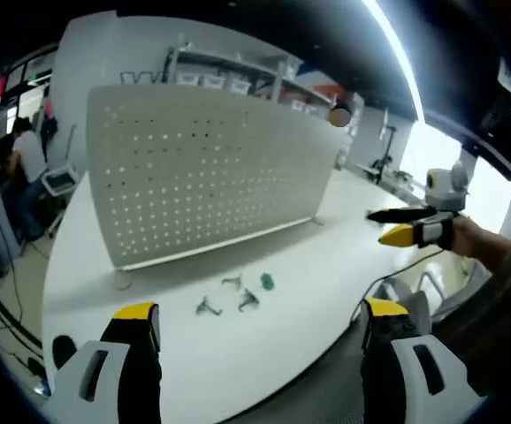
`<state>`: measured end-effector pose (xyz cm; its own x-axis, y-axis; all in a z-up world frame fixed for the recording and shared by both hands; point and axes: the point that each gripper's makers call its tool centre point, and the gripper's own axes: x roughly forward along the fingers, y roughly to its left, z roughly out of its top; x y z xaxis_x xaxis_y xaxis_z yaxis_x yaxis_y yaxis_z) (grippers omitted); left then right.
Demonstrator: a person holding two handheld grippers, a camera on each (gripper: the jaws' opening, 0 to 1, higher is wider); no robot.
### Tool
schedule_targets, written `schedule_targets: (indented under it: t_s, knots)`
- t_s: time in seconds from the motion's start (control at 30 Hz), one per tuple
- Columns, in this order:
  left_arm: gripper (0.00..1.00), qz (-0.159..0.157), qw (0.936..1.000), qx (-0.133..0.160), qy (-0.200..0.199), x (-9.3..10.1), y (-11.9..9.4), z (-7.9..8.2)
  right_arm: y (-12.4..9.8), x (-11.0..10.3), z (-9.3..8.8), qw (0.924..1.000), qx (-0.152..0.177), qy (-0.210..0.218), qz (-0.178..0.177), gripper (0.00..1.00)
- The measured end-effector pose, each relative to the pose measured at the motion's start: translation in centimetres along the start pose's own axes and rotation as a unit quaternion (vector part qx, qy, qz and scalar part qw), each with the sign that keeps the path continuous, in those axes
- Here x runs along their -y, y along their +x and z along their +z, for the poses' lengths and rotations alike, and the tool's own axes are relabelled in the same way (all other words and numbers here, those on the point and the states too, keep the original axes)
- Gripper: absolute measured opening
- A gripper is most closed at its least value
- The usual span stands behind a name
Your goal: Insert the hook assembly into the mounting plate slot until the hook locks in place.
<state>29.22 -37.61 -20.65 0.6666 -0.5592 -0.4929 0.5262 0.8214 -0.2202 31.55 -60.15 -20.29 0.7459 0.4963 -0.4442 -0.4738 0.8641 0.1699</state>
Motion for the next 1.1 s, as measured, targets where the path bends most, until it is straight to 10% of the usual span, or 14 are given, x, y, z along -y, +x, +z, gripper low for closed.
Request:
schedule_targets:
  t_s: [1.1]
  knots:
    - [0.95, -0.007, 0.9998, -0.018, 0.003, 0.01, 0.52, -0.64, -0.22, 0.17, -0.66, 0.9999, -0.001, 0.011, -0.003, 0.86]
